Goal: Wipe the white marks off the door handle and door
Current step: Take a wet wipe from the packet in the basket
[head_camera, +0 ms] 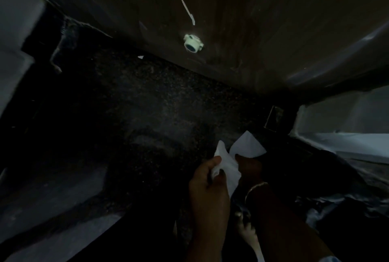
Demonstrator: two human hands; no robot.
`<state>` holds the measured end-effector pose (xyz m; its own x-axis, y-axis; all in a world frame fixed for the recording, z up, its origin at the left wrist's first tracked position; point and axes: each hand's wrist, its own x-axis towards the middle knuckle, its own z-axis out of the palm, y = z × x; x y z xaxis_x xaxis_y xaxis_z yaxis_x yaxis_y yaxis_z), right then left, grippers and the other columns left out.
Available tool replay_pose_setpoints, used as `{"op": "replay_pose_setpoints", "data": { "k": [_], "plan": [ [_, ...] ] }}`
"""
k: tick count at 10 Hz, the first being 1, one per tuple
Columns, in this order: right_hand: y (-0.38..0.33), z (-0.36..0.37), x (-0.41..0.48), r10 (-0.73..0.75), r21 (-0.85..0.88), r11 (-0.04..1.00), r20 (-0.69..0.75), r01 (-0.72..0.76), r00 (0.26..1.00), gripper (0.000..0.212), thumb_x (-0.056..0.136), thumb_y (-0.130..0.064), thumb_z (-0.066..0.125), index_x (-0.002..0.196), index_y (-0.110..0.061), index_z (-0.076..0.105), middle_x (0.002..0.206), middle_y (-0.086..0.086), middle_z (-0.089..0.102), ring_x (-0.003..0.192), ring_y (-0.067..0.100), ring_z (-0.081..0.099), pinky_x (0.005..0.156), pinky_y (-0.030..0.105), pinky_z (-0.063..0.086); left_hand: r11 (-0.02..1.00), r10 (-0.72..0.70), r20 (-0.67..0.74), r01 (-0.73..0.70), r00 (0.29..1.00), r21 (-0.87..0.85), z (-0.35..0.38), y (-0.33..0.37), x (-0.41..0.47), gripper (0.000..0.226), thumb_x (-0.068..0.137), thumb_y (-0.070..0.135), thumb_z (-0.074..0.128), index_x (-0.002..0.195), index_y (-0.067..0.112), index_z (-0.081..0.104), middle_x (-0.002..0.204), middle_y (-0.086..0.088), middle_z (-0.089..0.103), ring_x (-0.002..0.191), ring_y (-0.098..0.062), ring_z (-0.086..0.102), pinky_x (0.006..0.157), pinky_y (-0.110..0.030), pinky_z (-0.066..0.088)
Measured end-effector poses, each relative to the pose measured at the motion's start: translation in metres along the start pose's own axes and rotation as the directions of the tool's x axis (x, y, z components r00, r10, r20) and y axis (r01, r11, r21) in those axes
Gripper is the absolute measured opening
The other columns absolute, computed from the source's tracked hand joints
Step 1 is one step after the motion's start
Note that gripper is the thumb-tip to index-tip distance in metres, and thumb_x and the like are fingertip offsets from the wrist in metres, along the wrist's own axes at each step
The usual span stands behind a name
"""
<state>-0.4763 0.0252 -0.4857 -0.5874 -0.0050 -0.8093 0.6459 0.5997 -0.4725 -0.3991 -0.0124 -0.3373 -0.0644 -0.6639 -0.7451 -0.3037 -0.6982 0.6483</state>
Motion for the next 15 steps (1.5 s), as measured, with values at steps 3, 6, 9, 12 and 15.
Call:
{"op": "replay_pose_setpoints", "data": {
  "k": [3, 6, 9, 12, 15],
  "plan": [
    [-0.058, -0.056, -0.112, -0.06, 0.106, 0.992, -0.096, 0.07, 0.994, 0.017, 0.079, 0.009, 0.061, 0.073, -0.007, 0.06, 0.082, 0.013, 0.063, 0.079, 0.029, 0.059, 0.071, 0.037, 0.051, 0.984, 0.116, 0.043, -0.121, 0.992, 0.13, -0.031, 0.049, -0.047, 0.028, 0.084, 0.005, 0.057, 0.081, 0.032, 0.062, 0.087, 0.016, 0.06, 0.082, 0.003, 0.055, 0.069, -0.011, 0.042],
    [-0.17, -0.111, -0.326, -0.271, -0.006, 0.96, 0.236, 0.281, 0.933, 0.029, 0.078, 0.012, 0.051, 0.075, -0.014, 0.061, 0.082, 0.012, 0.065, 0.076, 0.032, 0.06, 0.07, 0.039, 0.051, 0.985, 0.122, 0.07, -0.13, 0.99, 0.115, -0.086, 0.139, -0.202, 0.031, 0.074, 0.004, 0.045, 0.076, 0.035, 0.049, 0.081, 0.006, 0.061, 0.077, -0.008, 0.06, 0.069, -0.02, 0.048],
    [-0.135, -0.07, -0.53, -0.289, -0.301, 0.714, 0.696, 0.632, 0.657, 0.018, 0.056, -0.014, 0.048, 0.059, -0.023, 0.064, 0.059, -0.005, 0.066, 0.067, 0.022, 0.058, 0.062, 0.025, 0.044, 0.972, 0.183, -0.101, -0.195, 0.978, -0.133, -0.29, 0.158, -0.269, 0.031, 0.08, -0.012, 0.049, 0.076, 0.017, 0.061, 0.075, -0.002, 0.066, 0.068, -0.002, 0.063, 0.062, -0.018, 0.051],
    [-0.069, 0.088, -0.567, -0.252, -0.124, 0.307, 0.946, 0.944, 0.206, 0.026, 0.078, 0.007, 0.062, 0.086, -0.016, 0.072, 0.091, -0.001, 0.069, 0.089, 0.017, 0.064, 0.084, 0.027, 0.049, 0.939, 0.089, -0.408, 0.06, 0.909, 0.338, -0.422, 0.094, -0.234, 0.048, 0.08, 0.025, 0.057, 0.127, 0.019, 0.046, 0.114, -0.013, 0.053, 0.104, -0.03, 0.055, 0.087, -0.033, 0.044],
    [-0.022, 0.195, -0.547, -0.007, 0.005, -0.248, 1.0, 0.969, -0.007, 0.025, 0.076, 0.009, 0.057, 0.09, -0.006, 0.071, 0.098, 0.008, 0.065, 0.099, 0.019, 0.058, 0.081, 0.008, 0.038, 0.726, 0.038, -0.295, 0.177, 0.955, 0.665, -0.445, 0.064, -0.173, 0.055, 0.083, 0.029, 0.054, 0.13, 0.019, 0.027, 0.112, -0.014, 0.054, 0.1, -0.038, 0.058, 0.066, -0.04, 0.043]
  ]
}}
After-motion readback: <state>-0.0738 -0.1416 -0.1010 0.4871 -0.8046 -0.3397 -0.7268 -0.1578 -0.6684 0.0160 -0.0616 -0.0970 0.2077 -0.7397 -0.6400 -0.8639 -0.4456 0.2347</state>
